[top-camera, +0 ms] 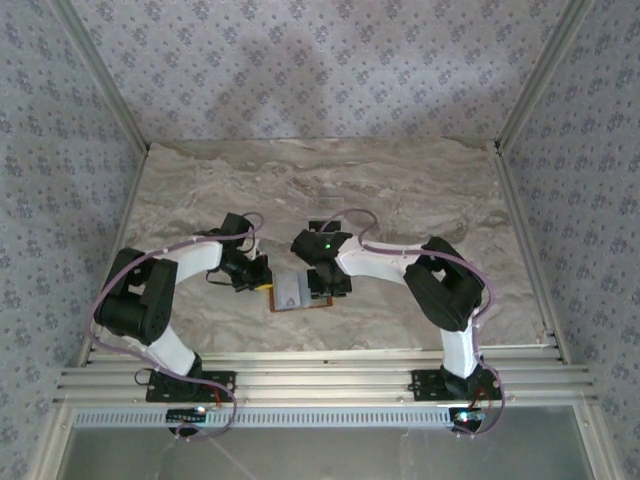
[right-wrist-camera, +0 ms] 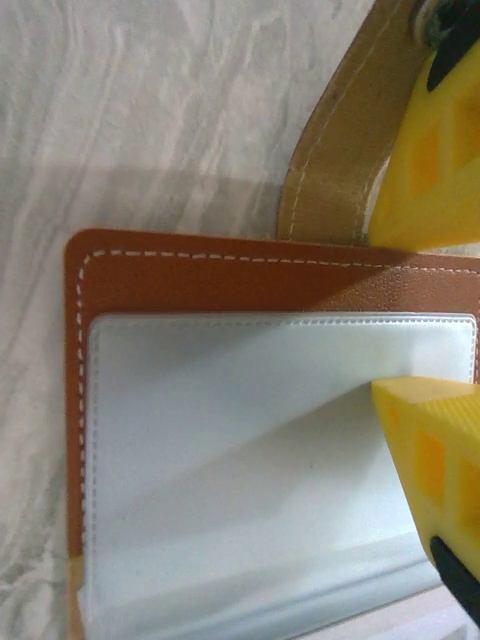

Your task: Take the credit cards out of the card holder

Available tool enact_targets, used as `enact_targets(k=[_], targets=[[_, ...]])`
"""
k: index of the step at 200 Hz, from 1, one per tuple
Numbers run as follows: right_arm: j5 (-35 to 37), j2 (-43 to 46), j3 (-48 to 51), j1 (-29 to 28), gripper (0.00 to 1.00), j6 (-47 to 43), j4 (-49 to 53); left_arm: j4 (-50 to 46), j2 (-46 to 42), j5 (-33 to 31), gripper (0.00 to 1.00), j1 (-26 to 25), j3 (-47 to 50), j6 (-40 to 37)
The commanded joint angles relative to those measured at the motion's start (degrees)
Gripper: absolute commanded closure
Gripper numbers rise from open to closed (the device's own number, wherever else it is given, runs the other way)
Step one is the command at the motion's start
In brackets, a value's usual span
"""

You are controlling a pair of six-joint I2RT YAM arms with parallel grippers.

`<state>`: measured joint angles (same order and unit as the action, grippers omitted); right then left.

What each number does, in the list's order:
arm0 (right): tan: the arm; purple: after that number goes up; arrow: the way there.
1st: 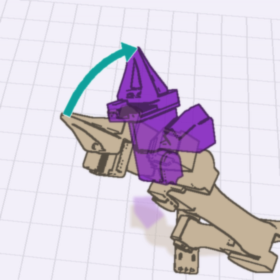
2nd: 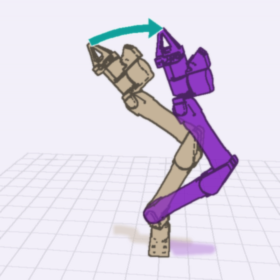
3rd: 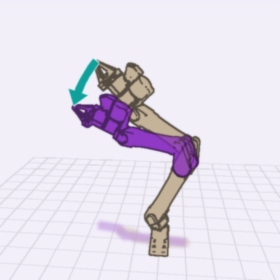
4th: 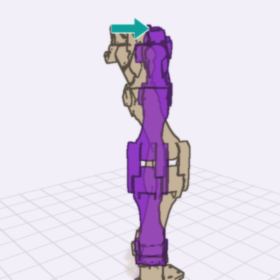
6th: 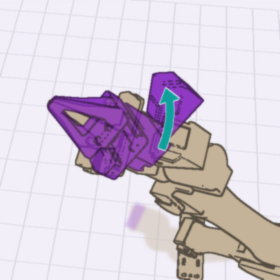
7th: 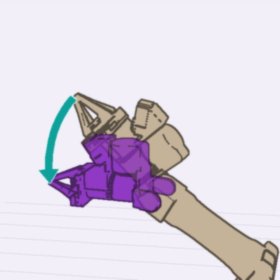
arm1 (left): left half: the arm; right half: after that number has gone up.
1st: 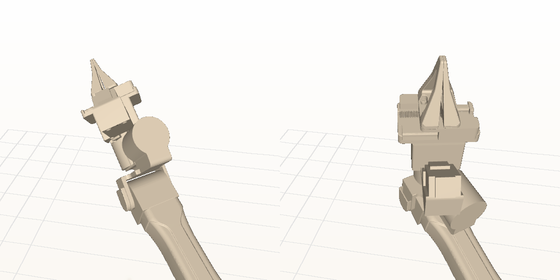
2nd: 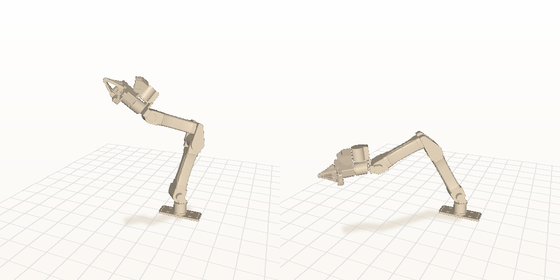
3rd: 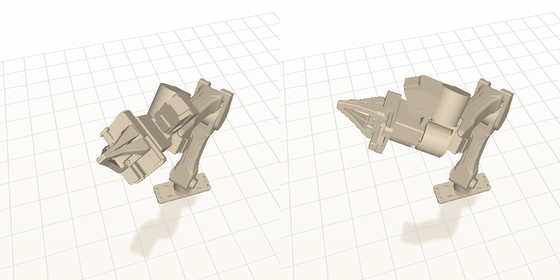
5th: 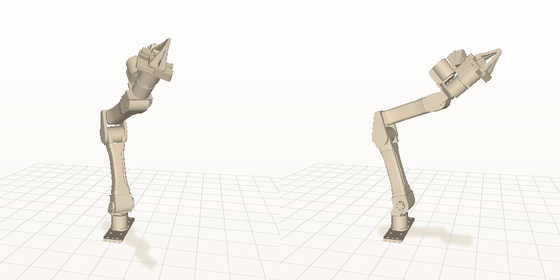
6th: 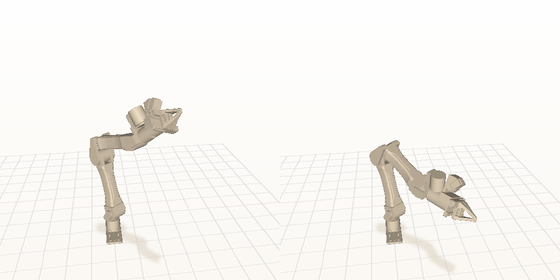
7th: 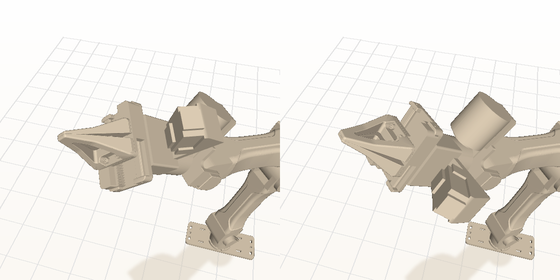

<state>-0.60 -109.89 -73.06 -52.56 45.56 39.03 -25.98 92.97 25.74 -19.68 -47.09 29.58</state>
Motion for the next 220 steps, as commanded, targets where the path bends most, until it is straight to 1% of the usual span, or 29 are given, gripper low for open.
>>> enact_targets(k=[1, 20, 43, 54, 79, 100, 122, 154, 196, 220], targets=[[-3.78, 1.30, 2.37, -0.06, 0.66, 0.74, -3.40, -2.53, -3.06, -2.85, 0.88, -0.40, -1.55, -0.18], [-3.62, 2.32, 2.74, -0.21, 0.69, 1.22, -3.31, -4.06, -4.38, -3.01, 0.85, -1.12, -2.86, -0.13], [-2.37, 3.58, 2.61, -0.23, 0.69, 1.30, -1.50, -6.04, -5.69, -4.19, 0.80, -2.32, -4.27, -0.10], [-0.93, 4.42, 2.28, -0.26, 0.67, 1.46, -0.24, -6.11, -6.13, -4.39, 0.77, -2.84, -4.42, 0.24], [1.25, 6.12, 1.25, -0.11, 0.65, 2.03, 1.13, -6.10, -5.46, -4.41, 0.74, -4.73, -4.63, 1.04], [0.31, 6.15, -0.36, -0.17, 0.65, 2.01, 0.53, -5.86, -4.35, -5.94, 0.73, -6.53, -4.16, 1.55], [-2.56, 5.58, -1.74, -0.06, 0.65, 1.38, -1.54, -5.05, -3.16, -7.20, 0.73, -7.37, -3.02, 1.90], [-10.18, 3.80, -1.76, 0.70, 0.67, 0.51, -9.59, -5.46, -1.49, -10.74, 0.75, -7.48, -1.74, 0.86], [-17.27, 0.66, -1.48, 1.13, 0.72, 2.84, -17.48, -4.31, 0.34, -10.49, 0.78, -7.48, -0.86, 0.39], [-19.35, -0.86, -1.48, 1.29, 0.73, 3.45, -20.45, -4.24, 0.65, -10.45, 0.81, -7.47, -0.63, 0.30]])
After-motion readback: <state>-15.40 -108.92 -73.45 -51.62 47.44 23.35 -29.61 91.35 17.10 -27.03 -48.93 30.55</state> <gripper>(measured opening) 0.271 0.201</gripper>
